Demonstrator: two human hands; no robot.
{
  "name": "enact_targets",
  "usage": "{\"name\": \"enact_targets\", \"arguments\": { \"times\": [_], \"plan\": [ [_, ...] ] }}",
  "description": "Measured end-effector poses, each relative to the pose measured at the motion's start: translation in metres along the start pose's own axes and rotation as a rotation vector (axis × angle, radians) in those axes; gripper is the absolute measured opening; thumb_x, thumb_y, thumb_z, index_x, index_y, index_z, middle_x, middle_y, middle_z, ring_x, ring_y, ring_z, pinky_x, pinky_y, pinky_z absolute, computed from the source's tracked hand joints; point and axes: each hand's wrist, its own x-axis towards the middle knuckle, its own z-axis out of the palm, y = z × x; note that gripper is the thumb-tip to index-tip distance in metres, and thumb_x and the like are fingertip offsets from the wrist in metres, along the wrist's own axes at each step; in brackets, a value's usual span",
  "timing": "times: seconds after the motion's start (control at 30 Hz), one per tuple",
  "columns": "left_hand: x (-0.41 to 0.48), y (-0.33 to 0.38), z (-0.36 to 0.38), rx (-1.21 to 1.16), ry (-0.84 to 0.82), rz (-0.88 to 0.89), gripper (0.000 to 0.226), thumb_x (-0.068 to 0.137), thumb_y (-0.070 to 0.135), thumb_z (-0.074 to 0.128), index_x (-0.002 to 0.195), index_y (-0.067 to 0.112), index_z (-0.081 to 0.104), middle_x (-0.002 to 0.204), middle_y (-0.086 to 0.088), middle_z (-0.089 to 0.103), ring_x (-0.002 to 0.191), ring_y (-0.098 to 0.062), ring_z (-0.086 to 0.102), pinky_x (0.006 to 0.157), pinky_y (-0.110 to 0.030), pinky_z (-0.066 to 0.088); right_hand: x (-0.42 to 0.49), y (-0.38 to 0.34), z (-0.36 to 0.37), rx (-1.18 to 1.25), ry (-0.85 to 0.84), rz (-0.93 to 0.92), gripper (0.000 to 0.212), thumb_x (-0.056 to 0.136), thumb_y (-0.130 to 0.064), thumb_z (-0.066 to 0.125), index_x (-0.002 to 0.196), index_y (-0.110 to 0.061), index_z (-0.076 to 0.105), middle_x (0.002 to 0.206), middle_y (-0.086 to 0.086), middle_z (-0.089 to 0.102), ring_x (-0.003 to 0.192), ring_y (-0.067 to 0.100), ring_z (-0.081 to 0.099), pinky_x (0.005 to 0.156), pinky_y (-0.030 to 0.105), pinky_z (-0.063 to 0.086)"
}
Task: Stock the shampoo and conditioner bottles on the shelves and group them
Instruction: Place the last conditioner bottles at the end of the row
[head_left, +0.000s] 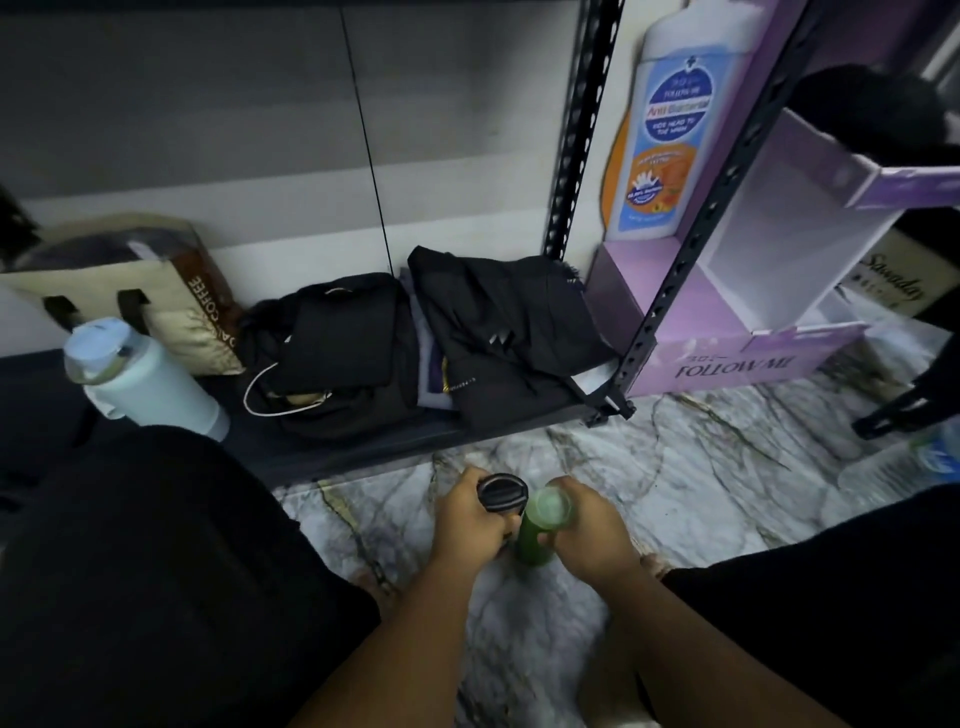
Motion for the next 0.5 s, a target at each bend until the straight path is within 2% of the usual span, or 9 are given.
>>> {"name": "enact_targets", "arguments": {
  "times": [0.07,0.1,0.17,0.2,0.23,0.3,0.37,0.43,0.5],
  "plan": [
    [-0.007,0.006,-0.004,-0.033,0.021,-0.02,0.033,0.076,-0.007,0.077,0.104,0.005,0.063,0.093,-0.003,0.067,0.078,-0.013,0.059,0.049,-0.007,0.043,-0.008,-0.008,-0.006,0.052,0.05,0.014,0.041,0.071,-0.006,0.078,0.102,-0.025,0.06,0.093,-0.006,0.067,0.089,0.021,0.062,0.08,0.038,0.054],
    [-0.009,0.008,-0.006,-0.058,0.043,-0.025,0.036,0.075,-0.003,0.08,0.105,0.011,0.065,0.096,0.0,0.07,0.084,-0.015,0.063,0.059,-0.011,0.05,-0.01,-0.012,-0.008,0.102,0.074,0.023,0.044,0.073,-0.005,0.081,0.106,-0.025,0.06,0.092,-0.008,0.066,0.091,0.02,0.062,0.081,0.037,0.053],
    [-0.014,0.015,-0.01,-0.124,0.091,-0.013,0.041,0.072,0.007,0.086,0.105,0.023,0.067,0.099,0.005,0.073,0.095,-0.017,0.068,0.083,-0.029,0.058,-0.017,-0.022,-0.016,0.23,0.126,0.026,0.053,0.073,-0.005,0.084,0.11,-0.031,0.057,0.096,-0.013,0.066,0.096,0.018,0.062,0.083,0.035,0.051],
    [-0.018,0.022,-0.014,-0.157,0.109,0.001,0.042,0.072,0.01,0.086,0.104,0.028,0.067,0.1,0.007,0.074,0.096,-0.017,0.069,0.089,-0.037,0.059,-0.021,-0.028,-0.022,0.307,0.157,0.019,0.054,0.073,-0.006,0.085,0.109,-0.033,0.056,0.099,-0.015,0.066,0.098,0.016,0.063,0.085,0.035,0.052],
    [-0.021,0.028,-0.017,-0.198,0.127,0.021,0.042,0.073,0.01,0.085,0.104,0.032,0.067,0.1,0.008,0.074,0.097,-0.016,0.07,0.09,-0.04,0.059,-0.024,-0.036,-0.028,0.393,0.189,0.002,0.053,0.074,-0.007,0.085,0.109,-0.035,0.057,0.102,-0.014,0.068,0.1,0.014,0.065,0.088,0.037,0.053],
    [-0.031,0.047,-0.027,-0.289,0.157,0.095,0.042,0.077,0.008,0.083,0.104,0.036,0.067,0.099,0.012,0.075,0.099,-0.012,0.07,0.086,-0.035,0.057,-0.03,-0.059,-0.043,0.581,0.249,-0.038,0.048,0.078,-0.006,0.084,0.11,-0.033,0.061,0.106,-0.01,0.072,0.102,0.012,0.067,0.089,0.038,0.056],
    [-0.044,0.076,-0.039,-0.337,0.186,0.223,0.045,0.081,0.009,0.083,0.107,0.04,0.065,0.098,0.018,0.075,0.099,-0.004,0.07,0.081,-0.027,0.053,-0.037,-0.088,-0.068,0.719,0.3,-0.108,0.043,0.081,-0.004,0.082,0.112,-0.028,0.065,0.102,-0.007,0.076,0.098,0.012,0.071,0.08,0.027,0.058],
    [-0.058,0.113,-0.057,-0.322,0.216,0.382,0.048,0.081,0.012,0.084,0.109,0.045,0.061,0.099,0.024,0.073,0.096,0.003,0.069,0.083,-0.025,0.053,-0.042,-0.12,-0.1,0.779,0.331,-0.206,0.039,0.082,-0.004,0.081,0.112,-0.025,0.069,0.099,-0.007,0.078,0.094,0.012,0.073,0.075,0.022,0.057],
    [-0.073,0.154,-0.079,-0.314,0.231,0.555,0.048,0.082,0.013,0.084,0.111,0.043,0.06,0.1,0.024,0.074,0.096,0.005,0.069,0.086,-0.023,0.054,-0.044,-0.153,-0.134,0.788,0.349,-0.318,0.038,0.082,-0.006,0.081,0.115,-0.022,0.07,0.1,-0.004,0.079,0.095,0.015,0.074,0.08,0.028,0.059]
  ]
}}
